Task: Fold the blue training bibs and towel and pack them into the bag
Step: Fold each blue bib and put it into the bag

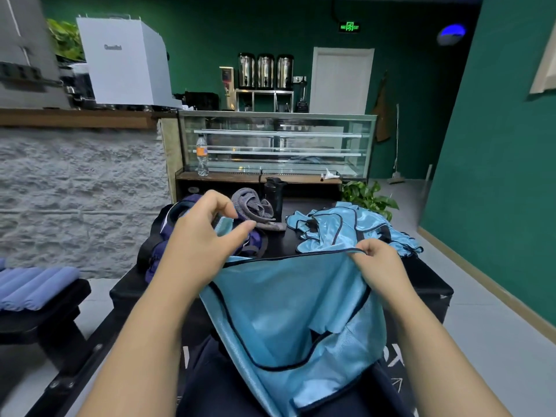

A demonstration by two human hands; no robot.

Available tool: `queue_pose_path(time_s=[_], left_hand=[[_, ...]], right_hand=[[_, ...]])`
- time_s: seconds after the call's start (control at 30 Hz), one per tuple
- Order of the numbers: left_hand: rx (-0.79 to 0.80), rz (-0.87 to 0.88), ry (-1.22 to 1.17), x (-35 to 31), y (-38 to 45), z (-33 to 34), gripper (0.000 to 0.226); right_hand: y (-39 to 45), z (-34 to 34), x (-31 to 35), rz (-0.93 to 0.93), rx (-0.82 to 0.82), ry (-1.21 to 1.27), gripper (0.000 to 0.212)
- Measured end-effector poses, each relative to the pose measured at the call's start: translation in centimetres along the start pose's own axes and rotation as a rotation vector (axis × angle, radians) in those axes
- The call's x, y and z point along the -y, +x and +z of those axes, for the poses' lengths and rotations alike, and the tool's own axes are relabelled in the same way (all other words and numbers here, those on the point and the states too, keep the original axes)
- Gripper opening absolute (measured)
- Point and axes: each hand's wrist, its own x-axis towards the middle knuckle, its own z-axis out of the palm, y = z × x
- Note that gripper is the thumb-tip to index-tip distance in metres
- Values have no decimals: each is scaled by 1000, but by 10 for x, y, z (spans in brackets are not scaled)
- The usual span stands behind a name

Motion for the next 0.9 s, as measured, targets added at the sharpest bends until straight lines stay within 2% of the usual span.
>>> queue_pose_path(time_s=[0.1, 0.17, 0.23, 0.33, 0.43, 0.53, 0.63, 0.7, 0.77, 0.83, 0.9], left_hand=[[123, 19, -73, -7, -3, 12, 22], [279, 5, -129, -15, -9, 22, 16], [457, -26, -148, -24, -15, 33, 12], [593, -9, -81, -25, -22, 48, 12], [673, -32, -40, -22, -23, 56, 13], [726, -28, 29, -20, -26, 59, 19], [753, -76, 95, -18, -27, 61, 36], [755, -113, 136, -17, -28, 63, 46], [774, -121, 171, -17, -28, 65, 39], [810, -89, 78, -16, -29, 65, 23], [809, -90, -46, -18, -28, 59, 24]], right_hand=[[-6, 3, 20, 98, 47, 213, 15], [-9, 4, 36, 170, 84, 378, 25], [-10, 4, 54, 178, 101, 468, 30], [-14, 2, 80, 134, 138, 552, 27], [-14, -1, 98, 79, 160, 598, 40], [-14, -1, 110, 77, 170, 614, 34], [-12, 3, 116, 65, 183, 607, 34], [-13, 6, 121, 59, 185, 606, 21], [-13, 10, 123, 72, 160, 593, 13], [-11, 11, 123, 78, 155, 572, 21], [-9, 12, 119, 76, 155, 535, 26]])
